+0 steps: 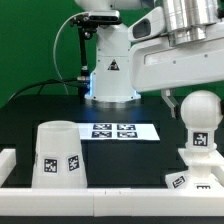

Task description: Assemble lamp

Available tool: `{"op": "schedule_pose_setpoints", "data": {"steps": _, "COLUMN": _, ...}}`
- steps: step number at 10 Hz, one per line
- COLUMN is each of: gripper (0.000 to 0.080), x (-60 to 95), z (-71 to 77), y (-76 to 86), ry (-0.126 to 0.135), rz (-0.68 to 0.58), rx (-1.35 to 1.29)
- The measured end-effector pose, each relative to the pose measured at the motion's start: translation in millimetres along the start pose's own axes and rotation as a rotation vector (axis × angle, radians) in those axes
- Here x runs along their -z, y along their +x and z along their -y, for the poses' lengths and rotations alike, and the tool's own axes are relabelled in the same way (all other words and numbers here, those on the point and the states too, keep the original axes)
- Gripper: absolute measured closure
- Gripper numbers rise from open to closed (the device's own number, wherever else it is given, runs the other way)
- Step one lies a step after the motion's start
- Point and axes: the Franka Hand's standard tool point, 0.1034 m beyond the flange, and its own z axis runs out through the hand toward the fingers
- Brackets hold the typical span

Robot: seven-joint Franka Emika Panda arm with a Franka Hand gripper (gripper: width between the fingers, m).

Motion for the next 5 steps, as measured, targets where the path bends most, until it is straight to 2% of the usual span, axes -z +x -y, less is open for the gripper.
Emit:
{"op": "schedule_pose_setpoints", "data": {"steps": 2, "gripper": 0.0223, "x": -0.3, "z": -0.3, "y": -0.1, "ry": 0.003, "rz": 0.003, "rx": -0.039}}
{"op": "schedule_pose_setpoints", "data": {"steps": 3, "gripper": 0.0136, "x": -0.4, "z": 0.8, "y": -1.0, "ry": 0.000, "rz": 0.003, "rx": 0.043}}
{"op": "schedule_pose_setpoints", "data": {"steps": 4, "gripper": 0.0111, "x": 0.3, "z": 4.3, "y": -2.4, "ry": -0.003, "rz": 0.004, "rx": 0.147}}
{"op": "schedule_pose_setpoints", "data": {"steps": 5, "gripper": 0.0111, "x": 2.2, "z": 6.9, "y": -3.8, "ry": -0.029, "rz": 0.039, "rx": 0.362}}
